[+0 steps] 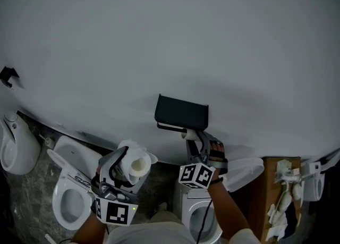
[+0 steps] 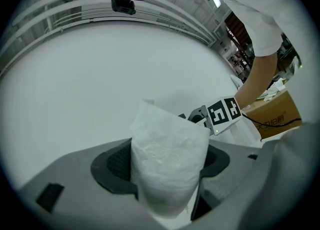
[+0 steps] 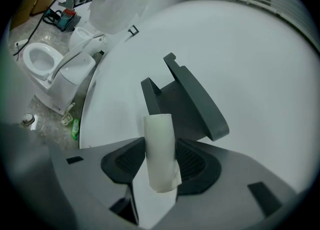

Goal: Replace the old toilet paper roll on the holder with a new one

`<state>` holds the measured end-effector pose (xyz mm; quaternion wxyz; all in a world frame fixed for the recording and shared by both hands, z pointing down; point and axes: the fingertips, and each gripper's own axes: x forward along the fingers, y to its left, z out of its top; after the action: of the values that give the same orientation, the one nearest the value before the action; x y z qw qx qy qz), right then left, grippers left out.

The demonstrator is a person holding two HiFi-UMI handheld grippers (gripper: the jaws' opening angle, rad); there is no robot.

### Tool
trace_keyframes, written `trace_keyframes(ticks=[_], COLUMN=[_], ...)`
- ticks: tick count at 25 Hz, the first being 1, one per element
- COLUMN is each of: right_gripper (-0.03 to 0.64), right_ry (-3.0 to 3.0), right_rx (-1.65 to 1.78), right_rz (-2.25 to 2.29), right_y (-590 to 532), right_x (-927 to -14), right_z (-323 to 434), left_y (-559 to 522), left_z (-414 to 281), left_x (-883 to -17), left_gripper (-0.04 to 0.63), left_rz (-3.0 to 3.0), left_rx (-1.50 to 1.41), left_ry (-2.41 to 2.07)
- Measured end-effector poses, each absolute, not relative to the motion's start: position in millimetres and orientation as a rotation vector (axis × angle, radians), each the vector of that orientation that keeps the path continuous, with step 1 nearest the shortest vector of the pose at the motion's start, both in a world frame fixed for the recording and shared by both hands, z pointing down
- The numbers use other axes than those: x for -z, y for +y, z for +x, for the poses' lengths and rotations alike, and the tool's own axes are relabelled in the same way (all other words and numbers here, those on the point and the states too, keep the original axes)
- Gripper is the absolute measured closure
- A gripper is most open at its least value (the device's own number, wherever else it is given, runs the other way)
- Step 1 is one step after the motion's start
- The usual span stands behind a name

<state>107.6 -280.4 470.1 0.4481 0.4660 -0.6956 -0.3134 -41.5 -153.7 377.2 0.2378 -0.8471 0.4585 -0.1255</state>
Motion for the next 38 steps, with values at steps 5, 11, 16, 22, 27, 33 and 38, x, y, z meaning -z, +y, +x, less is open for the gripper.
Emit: trace_keyframes(ticks=[5, 11, 16, 22, 27, 33, 38], right_gripper=[0.425, 0.426, 0.428, 0.43, 0.43, 0.428, 0.43], right_ry=[-1.75, -1.771, -1.779, -1.797, -1.829, -1.886, -1.896], right_rx=[0.724, 0.667, 0.614, 0.563, 0.514, 0.422, 0.364], right_rz=[1.19, 1.24, 1.299, 1.389, 1.494, 1.624, 1.689], right_y=[-275, -274, -269, -257, -239, -210, -192], right_x=[-470, -471, -470, -460, -443, -424, -420], right_z=[122, 140, 158, 177, 195, 218, 230], left_y=[-161, -171, -175, -178, -181, -180, -181], left_z=[-25, -8, 12, 34, 54, 88, 115], left_x=[-373, -372, -371, -374, -379, -396, -407], left_gripper=[0.262, 0.262, 0.262, 0.262, 0.262, 0.262, 0.262], left_rz=[-2.316, -2.313, -2.305, -2.293, -2.266, -2.186, -2.118], left_rx=[0.341, 0.348, 0.368, 0.394, 0.425, 0.49, 0.514], left_ry=[1.212, 1.163, 1.091, 1.017, 0.942, 0.818, 0.737])
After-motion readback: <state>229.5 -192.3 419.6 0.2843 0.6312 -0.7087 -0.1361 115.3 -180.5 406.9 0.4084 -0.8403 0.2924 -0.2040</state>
